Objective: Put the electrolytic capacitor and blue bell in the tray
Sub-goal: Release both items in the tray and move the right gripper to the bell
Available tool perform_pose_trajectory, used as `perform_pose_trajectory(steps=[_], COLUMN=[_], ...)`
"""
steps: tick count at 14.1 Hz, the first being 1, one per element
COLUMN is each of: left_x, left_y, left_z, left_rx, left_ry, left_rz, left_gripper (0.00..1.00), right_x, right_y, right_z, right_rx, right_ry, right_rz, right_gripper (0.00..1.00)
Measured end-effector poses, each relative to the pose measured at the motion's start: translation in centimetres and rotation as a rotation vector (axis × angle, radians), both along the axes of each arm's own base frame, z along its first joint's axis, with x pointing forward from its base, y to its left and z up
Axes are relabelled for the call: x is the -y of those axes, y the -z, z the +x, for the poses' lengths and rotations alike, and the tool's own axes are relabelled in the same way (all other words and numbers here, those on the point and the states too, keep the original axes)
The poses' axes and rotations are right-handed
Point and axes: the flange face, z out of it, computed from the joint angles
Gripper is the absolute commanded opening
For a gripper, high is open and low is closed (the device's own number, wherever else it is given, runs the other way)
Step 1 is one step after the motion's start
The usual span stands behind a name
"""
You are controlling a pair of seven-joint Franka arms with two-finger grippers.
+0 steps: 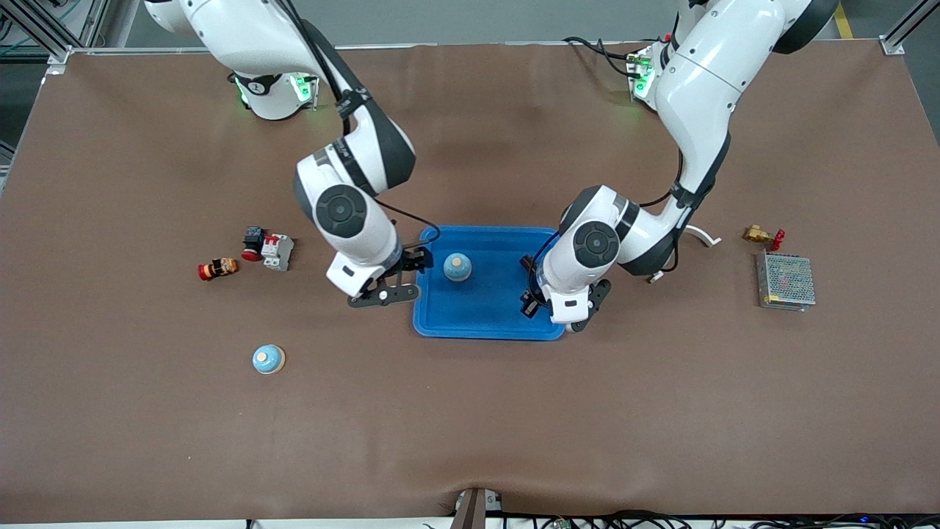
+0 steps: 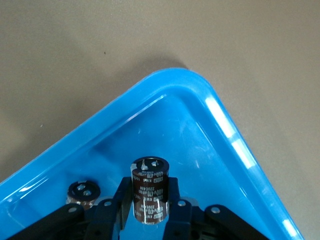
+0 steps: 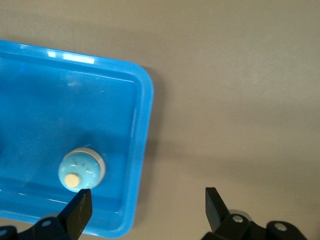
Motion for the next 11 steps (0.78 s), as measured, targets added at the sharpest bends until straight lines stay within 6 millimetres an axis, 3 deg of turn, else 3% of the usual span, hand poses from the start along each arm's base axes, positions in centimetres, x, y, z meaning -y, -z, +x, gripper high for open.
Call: perform_pose_trajectory(steps=[1, 2, 4, 9, 11], left_x=[0.0, 0.0, 0.0, -0.4, -0.5], left_y=[0.3, 0.6, 1.0, 0.8, -0.3], left_z=[0.2, 0.4, 0.7, 1.3, 2.1], left_rx=[-0.001, -0.002, -0.004, 0.003, 0.006], left_ry=[-0.003, -0.005, -0.008, -0.017, -0.022], left_rz=[-0.001, -0.003, -0.004, -0.002, 0.0], left_gripper=[0.1, 0.28, 1.0, 1.0, 1.0], right_x=[1.2, 2.4, 5.1, 13.5, 15.9], right_y=[-0.4, -0.8, -1.0, -1.0, -0.9], right_z=[0.6, 1.2, 2.4, 5.9, 6.6], right_rx=[-0.002, -0.004, -0.007, 0.004, 0.014], right_ry=[-0.023, -0.042, -0.084, -0.145, -0.173], right_rz=[0.002, 0.004, 0.009, 0.017, -0.023], right_gripper=[1.0, 1.0, 1.0, 1.0, 1.0])
